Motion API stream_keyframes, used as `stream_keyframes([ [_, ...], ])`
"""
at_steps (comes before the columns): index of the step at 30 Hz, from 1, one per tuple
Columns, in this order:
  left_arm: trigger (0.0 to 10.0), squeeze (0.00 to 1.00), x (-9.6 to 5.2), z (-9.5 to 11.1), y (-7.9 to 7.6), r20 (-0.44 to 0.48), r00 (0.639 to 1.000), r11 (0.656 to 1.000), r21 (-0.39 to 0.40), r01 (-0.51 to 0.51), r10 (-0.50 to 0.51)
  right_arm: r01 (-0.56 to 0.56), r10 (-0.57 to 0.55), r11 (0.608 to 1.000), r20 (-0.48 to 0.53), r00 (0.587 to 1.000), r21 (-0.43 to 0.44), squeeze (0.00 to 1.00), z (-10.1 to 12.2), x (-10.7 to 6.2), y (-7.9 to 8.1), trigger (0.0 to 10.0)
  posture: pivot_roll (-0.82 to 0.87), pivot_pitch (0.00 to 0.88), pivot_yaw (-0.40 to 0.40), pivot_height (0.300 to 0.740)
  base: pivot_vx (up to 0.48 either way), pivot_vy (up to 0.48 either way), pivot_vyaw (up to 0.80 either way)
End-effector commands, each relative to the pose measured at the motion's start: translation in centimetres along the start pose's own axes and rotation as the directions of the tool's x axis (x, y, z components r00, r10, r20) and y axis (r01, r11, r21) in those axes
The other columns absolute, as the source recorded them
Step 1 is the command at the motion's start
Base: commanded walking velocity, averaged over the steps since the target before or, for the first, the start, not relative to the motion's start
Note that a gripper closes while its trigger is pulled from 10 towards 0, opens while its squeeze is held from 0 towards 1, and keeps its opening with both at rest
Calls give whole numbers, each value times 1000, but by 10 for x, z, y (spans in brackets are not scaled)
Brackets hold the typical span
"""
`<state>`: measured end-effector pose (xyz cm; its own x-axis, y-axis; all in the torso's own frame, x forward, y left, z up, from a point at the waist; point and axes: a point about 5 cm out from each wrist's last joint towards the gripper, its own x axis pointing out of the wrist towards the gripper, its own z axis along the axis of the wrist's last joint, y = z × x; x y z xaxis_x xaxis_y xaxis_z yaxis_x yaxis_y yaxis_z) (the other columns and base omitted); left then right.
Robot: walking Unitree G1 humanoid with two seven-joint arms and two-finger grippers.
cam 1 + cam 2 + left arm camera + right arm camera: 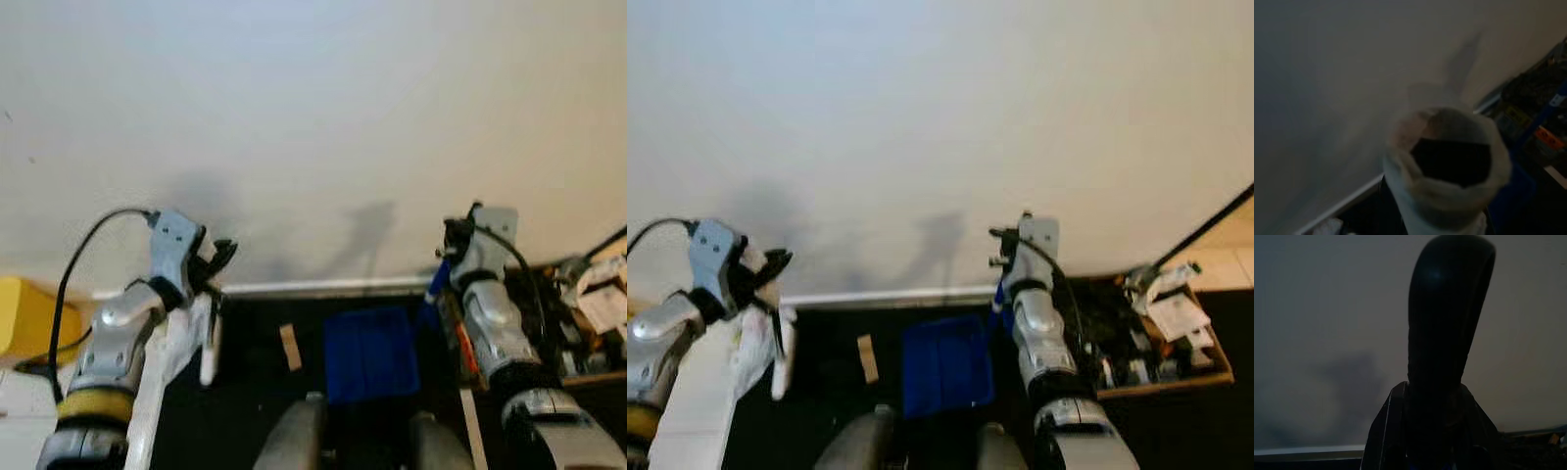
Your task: Sweep floor
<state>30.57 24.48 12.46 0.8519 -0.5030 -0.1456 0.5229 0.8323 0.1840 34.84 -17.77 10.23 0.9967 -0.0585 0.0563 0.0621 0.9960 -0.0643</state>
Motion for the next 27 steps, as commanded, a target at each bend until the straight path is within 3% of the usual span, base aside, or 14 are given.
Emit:
stream_keyframes([
  [1, 10000, 0, -7, -2, 11, -19, 999, 999, 40, -28, 29, -18, 19, 998, 19, 1000, -54, 0, 1, 0, -2, 10000, 141, 381, 64, 740, 0, 0, 0],
  [9, 10000, 0, -9, -5, 29, 1, 990, 990, -13, -142, 142, -34, 52, 991, 140, 989, -127, 0, 24, 7, 4, 10000, 109, 408, 49, 740, 0, 0, 0],
  [14, 10000, 0, -12, -9, 36, 11, 971, 971, 21, -237, 237, -35, 50, 991, 117, 992, -130, 0, 17, 5, 6, 10000, 107, 400, 46, 740, 0, 0, 0],
  [18, 10000, 0, -11, -11, 41, 34, 952, 951, -60, -302, 305, -74, 84, 989, 73, 994, -129, 0, 3, -3, 12, 10000, 109, 391, 43, 740, 0, 0, 0],
  [21, 10000, 0, -8, -18, 34, 56, 958, 945, -194, -265, 280, -140, 151, 978, 60, 987, -154, 0, -5, -11, 22, 10000, 106, 388, 46, 740, 0, 0, 0],
  [22, 10000, 0, -8, -18, 34, 56, 958, 945, -194, -265, 280, -140, 151, 978, 60, 987, -154, 0, -5, -11, 22, 10000, 106, 388, 46, 740, 0, 0, 0],
  [23, 10000, 0, -4, -19, 32, 77, 955, 930, -265, -257, 286, -143, 155, 976, 62, 986, -165, 0, -8, -14, 23, 10000, 105, 388, 47, 740, 0, 0, 0],
  [24, 10000, 0, -4, -19, 32, 77, 955, 930, -265, -257, 286, -143, 155, 976, 62, 986, -165, 0, -8, -14, 23, 10000, 105, 388, 47, 740, 0, 0, 0],
  [27, 10000, 0, 6, -19, 25, 121, 954, 889, -409, -206, 276, -124, 135, 978, 58, 989, -166, 0, -14, -19, 26, 10000, 103, 389, 48, 740, 0, 0, 0],
])
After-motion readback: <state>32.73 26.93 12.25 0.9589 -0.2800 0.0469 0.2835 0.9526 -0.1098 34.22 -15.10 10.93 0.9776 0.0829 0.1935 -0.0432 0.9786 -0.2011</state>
